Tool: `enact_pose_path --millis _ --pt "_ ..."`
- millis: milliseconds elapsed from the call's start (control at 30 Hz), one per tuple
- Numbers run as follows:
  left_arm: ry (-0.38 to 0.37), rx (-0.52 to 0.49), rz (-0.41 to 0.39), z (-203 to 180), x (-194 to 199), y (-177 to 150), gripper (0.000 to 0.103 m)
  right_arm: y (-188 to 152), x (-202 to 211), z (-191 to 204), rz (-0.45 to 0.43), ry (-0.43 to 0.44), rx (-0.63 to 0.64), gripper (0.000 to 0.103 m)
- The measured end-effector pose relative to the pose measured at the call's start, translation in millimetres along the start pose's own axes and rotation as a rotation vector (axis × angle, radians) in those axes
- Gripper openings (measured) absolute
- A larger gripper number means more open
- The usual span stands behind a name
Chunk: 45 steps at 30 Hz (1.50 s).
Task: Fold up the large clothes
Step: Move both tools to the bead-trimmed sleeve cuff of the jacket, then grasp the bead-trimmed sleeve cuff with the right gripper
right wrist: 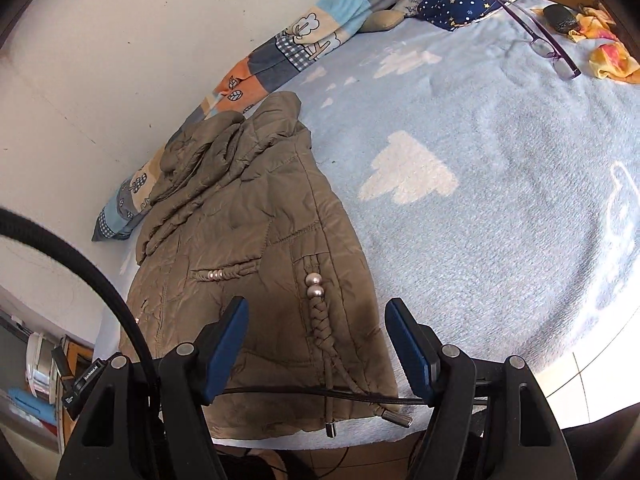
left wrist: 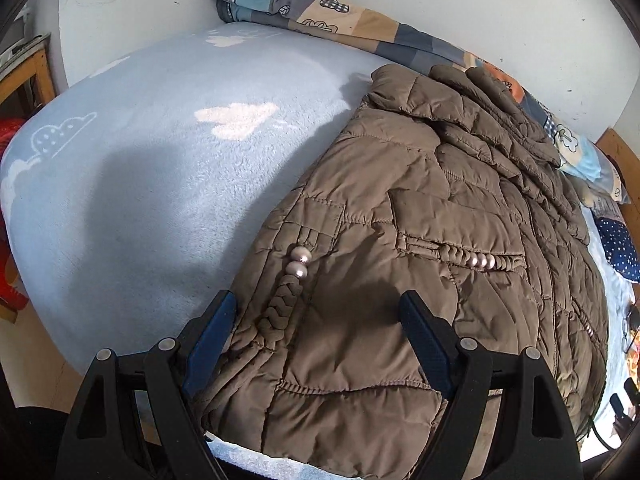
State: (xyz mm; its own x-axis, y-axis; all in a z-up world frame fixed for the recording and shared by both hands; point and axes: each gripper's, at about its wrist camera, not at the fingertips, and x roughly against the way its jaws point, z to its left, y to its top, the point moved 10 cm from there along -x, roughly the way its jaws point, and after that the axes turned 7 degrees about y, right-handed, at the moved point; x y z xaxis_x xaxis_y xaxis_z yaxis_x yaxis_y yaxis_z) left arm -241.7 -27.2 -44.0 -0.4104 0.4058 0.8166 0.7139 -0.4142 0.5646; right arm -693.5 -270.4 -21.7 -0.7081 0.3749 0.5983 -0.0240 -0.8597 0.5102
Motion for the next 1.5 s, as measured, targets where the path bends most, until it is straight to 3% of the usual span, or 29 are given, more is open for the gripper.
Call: enact_pose_path --millis 67,133,233,333,367,433,533,667,700,833,1000,1133,1200,1233,1300,1433,1500 --pt "0.007 0.009 -0.014 4.3 2.5 3.5 0.082 8.4 13.8 -10.3 -0.057 -0.075 -0.004 0.073" --pt "0.014 0.016 -0.032 7.3 6.6 6.5 0.082 24.4 43.1 -17.8 -0.175 -0.12 -0.014 0.073" --pt "0.015 0.023 -0.049 7.0 11.9 8.8 0.082 40.4 99.3 -32.5 -0.36 -0.273 0.006 0.073" --pt "0.017 -0.001 -0.058 1.3 15.1 7.3 0.082 40.2 134.9 -47.7 -0.453 -0.424 -0.006 0.075" --pt "0.02 -0.015 -0.062 -1.2 15.9 7.0 0.082 38.6 136.3 -48.1 -0.448 -0.427 0.003 0.075" --pt "0.029 -0.035 -0.078 -4.3 19.1 7.8 0.082 33.5 117.7 -43.3 -0.353 -0.4 0.046 0.075" --pt "0.024 -0.044 -0.083 -7.2 21.1 8.6 0.082 23.9 79.9 -19.3 -0.228 -0.193 0.058 0.074" --pt "0.029 -0.036 -0.081 -1.8 21.0 8.2 0.082 8.0 54.0 -9.2 -0.136 -0.025 -0.015 0.071" --pt "0.028 -0.028 -0.08 0.1 20.9 8.1 0.082 9.4 56.1 -5.2 -0.152 0.016 -0.028 0.065" --pt "0.021 -0.007 -0.084 2.3 21.2 9.7 0.082 37.2 102.7 11.0 -0.298 0.067 -0.002 0.064" --pt "0.011 -0.033 -0.122 -5.4 28.0 14.4 0.082 87.3 202.2 38.0 -0.504 -0.063 0.194 0.064" --pt "0.001 -0.058 -0.151 -13.8 35.2 16.1 0.082 104.1 290.9 74.0 -0.681 -0.144 0.336 0.064" --pt "0.0 -0.07 -0.166 -16.9 38.4 17.6 0.082 101.6 318.2 99.5 -0.728 -0.138 0.413 0.074" --pt "-0.001 -0.077 -0.17 -18.6 39.6 17.9 0.082 97.6 322.4 110.4 -0.722 -0.117 0.441 0.08" --pt "-0.005 -0.089 -0.17 -21.8 40.8 17.8 0.082 82.8 307.6 120.7 -0.64 -0.078 0.465 0.082" --pt "-0.03 -0.104 -0.15 -26.7 40.4 16.2 0.082 28.5 215.1 103.9 -0.311 0.029 0.408 0.082" --pt "-0.051 -0.122 -0.122 -31.0 38.0 14.4 0.082 5.7 172.0 89.6 -0.187 0.089 0.351 0.082"
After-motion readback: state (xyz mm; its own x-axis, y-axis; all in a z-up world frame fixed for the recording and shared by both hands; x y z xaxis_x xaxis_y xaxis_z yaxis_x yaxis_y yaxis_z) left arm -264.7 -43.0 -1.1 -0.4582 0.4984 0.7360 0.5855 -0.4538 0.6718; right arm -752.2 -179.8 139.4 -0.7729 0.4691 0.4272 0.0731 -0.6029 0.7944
